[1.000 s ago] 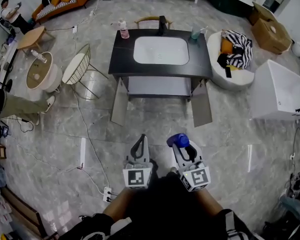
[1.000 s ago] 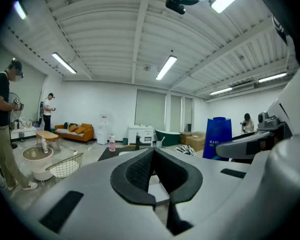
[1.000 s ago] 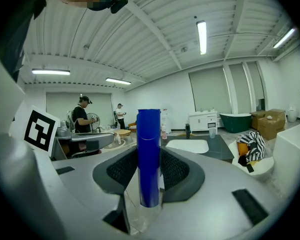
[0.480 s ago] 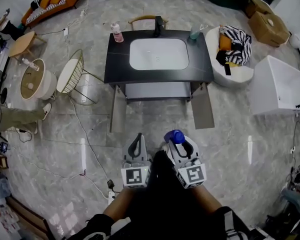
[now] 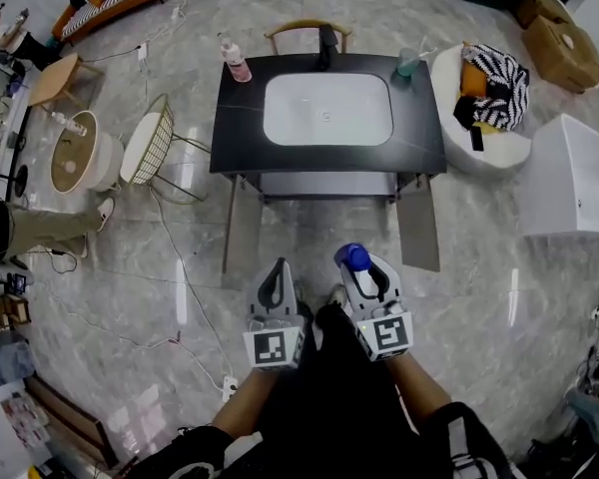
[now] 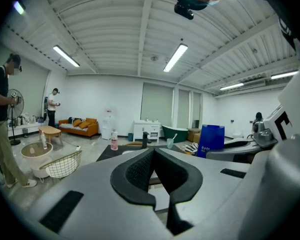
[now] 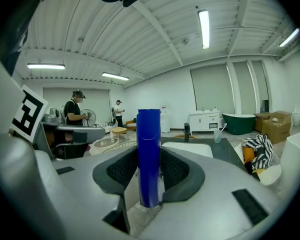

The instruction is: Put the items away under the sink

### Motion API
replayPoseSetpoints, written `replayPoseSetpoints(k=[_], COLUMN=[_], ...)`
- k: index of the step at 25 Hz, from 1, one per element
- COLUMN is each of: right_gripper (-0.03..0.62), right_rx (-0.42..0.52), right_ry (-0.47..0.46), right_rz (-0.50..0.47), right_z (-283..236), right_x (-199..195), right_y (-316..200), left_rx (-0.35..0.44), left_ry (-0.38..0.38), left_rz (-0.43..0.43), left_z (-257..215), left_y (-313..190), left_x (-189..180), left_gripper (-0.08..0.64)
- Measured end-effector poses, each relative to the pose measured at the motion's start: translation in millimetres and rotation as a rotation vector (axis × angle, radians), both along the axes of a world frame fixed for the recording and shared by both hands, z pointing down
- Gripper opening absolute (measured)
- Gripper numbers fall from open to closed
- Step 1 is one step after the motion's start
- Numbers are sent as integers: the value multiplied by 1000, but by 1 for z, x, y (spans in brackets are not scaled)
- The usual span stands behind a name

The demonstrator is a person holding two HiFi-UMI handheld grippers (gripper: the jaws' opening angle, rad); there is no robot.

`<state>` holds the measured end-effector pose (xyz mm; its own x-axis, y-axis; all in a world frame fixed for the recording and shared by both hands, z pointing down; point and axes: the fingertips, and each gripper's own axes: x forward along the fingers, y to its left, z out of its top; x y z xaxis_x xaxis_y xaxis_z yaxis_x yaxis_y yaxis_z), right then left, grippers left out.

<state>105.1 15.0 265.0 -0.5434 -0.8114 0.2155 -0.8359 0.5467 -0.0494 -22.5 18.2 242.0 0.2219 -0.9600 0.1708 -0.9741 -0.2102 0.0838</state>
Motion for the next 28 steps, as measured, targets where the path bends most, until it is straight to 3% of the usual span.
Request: replayPoseSetpoints(k=[5, 11, 18, 28], right_gripper=[141, 141, 141, 141], right_rx=[-15, 12, 21, 20], right_ry=[-6, -8, 1, -1], right_rz=[18, 52, 38, 32], right_z=[28, 92, 199, 348], right_x=[-7, -20, -31, -48], right_y=[-39, -81, -121, -164], left_rx=[-4, 15, 13, 8], left_ry=[-14, -13, 50, 71], left_rz=[17, 46, 28, 34], left_z=[20, 82, 193, 355], left_y=[-35, -82, -120, -176], left_x=[-5, -20, -30, -37], left_gripper=[15, 15, 15, 15])
